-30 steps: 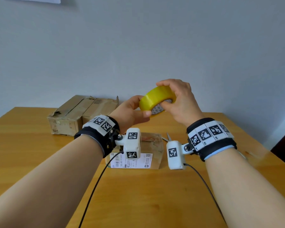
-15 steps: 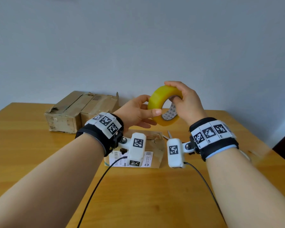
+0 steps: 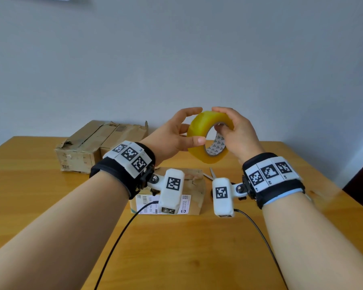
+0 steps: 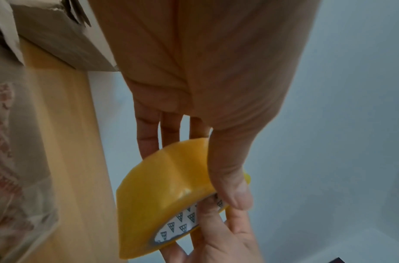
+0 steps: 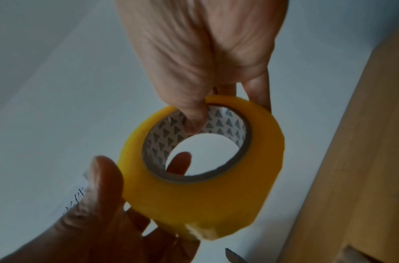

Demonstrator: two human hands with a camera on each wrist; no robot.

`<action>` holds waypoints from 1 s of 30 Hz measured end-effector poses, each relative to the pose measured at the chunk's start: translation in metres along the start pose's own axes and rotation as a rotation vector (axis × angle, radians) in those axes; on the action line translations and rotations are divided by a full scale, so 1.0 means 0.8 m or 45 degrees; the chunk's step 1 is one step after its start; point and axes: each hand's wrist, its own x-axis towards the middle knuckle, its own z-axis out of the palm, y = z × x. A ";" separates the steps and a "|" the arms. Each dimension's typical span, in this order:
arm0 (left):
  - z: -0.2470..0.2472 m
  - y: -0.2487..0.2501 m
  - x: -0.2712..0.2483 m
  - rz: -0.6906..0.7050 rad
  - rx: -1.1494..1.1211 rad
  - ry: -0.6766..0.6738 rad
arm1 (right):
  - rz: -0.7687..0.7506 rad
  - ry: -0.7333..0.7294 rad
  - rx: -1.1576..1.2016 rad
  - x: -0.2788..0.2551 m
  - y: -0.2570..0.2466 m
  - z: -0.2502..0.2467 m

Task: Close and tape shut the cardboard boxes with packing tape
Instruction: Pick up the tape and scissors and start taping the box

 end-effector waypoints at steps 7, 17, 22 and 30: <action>-0.003 0.012 -0.009 0.019 -0.096 -0.044 | 0.021 -0.023 -0.008 -0.008 -0.007 -0.002; 0.003 0.010 -0.015 -0.004 -0.127 0.073 | 0.022 0.010 -0.063 -0.012 -0.007 -0.009; 0.007 0.006 -0.013 -0.074 -0.100 0.151 | -0.031 0.054 -0.136 -0.016 -0.009 -0.016; 0.013 -0.001 -0.008 -0.079 -0.011 0.197 | -0.253 0.099 -0.216 -0.022 -0.006 -0.020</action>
